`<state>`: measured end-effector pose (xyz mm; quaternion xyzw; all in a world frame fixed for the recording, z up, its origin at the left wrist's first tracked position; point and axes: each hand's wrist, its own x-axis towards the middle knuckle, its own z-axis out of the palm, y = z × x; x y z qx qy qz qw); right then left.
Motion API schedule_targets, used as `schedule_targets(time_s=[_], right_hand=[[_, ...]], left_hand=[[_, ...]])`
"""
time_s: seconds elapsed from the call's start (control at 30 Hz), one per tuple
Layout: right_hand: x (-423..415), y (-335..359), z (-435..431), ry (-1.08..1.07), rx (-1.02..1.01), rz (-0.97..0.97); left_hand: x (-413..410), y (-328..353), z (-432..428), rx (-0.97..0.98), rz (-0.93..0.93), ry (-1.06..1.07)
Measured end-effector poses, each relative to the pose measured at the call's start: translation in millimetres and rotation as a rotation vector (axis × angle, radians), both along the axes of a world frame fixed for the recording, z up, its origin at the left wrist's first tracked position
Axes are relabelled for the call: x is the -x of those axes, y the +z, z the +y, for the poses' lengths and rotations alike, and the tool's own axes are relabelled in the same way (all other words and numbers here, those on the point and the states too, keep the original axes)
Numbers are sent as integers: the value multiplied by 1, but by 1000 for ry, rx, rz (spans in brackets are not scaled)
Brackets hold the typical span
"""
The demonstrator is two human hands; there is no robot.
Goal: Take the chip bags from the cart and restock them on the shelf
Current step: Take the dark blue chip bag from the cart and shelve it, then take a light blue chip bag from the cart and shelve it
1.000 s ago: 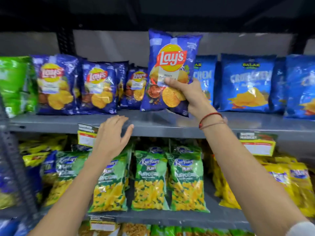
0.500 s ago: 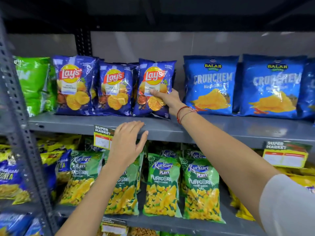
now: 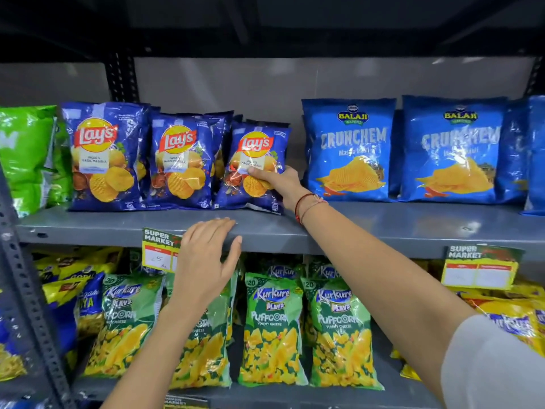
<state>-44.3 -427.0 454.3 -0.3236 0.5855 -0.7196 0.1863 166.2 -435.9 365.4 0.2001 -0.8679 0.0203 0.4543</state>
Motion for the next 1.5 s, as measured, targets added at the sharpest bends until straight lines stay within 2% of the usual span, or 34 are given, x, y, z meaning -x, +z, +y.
schedule_targets(time_s=[0.07, 0.17, 0.27, 0.4, 0.53, 0.83, 1.03, 1.13, 1.3, 1.4, 1.5], right_hand=[[-8, 3, 14, -34, -43, 44], [-17, 9, 45, -195, -134, 272], [-25, 9, 95, -290, -63, 418], [-26, -13, 177, -413, 47, 499], [-23, -59, 270, -639, 50, 500], [-19, -224, 471, -1064, -302, 167], [-28, -355, 568, -1231, -561, -154], [-33, -422, 605, -1256, -671, -370], [-46, -503, 633, -1228, -669, -778], [-47, -555, 645, -1155, -658, -919], [-36, -579, 652, -1184, -603, -1011]], left_hand=[[1, 0, 1, -9, 25, -10], [5, -1, 11, -33, 102, -46], [16, -1, 34, -55, 195, -139], [45, -8, 78, -19, 255, -322], [86, -30, 132, -50, 195, -549], [190, -146, 278, -224, -218, -1027], [235, -247, 371, -311, -611, -1208], [247, -296, 409, -367, -837, -1217], [264, -372, 459, -459, -1225, -1128], [278, -419, 475, -507, -1456, -1012], [292, -462, 484, -577, -1611, -894]])
